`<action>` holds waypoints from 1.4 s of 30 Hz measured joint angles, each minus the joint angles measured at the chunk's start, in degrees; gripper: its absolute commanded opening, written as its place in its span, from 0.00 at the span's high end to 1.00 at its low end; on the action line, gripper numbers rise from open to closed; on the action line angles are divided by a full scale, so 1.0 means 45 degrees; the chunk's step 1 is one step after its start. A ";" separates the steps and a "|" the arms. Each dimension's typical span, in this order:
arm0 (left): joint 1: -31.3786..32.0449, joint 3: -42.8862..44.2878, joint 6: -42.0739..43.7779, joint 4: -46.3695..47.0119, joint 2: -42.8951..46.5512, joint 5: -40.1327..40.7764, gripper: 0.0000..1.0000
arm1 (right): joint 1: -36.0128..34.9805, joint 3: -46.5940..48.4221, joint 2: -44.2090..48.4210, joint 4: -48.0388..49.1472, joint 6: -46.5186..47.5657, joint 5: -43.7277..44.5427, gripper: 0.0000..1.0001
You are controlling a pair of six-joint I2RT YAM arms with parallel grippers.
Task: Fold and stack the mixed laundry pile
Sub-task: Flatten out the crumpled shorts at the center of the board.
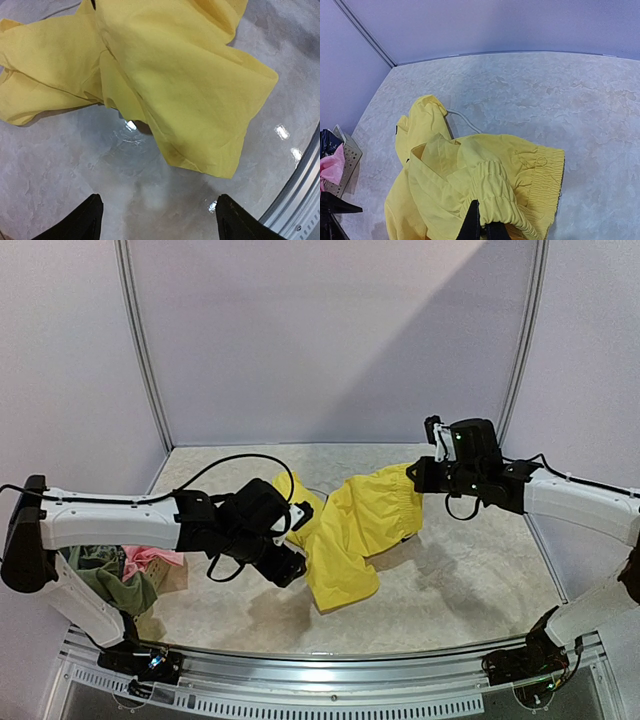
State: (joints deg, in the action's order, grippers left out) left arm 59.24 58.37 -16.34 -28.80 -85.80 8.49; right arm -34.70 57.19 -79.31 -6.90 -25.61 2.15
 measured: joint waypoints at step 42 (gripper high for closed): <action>-0.0151 0.0384 -0.0282 -0.0962 0.0510 0.4454 1.00 | 0.0024 0.0952 0.1525 -0.1141 0.1763 -0.0146 1.00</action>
State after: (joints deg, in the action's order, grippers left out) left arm 58.57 60.10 -17.61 -33.12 -83.50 28.53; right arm -34.59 61.47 -72.44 -12.03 -17.67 1.50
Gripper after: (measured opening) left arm 0.008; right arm 0.020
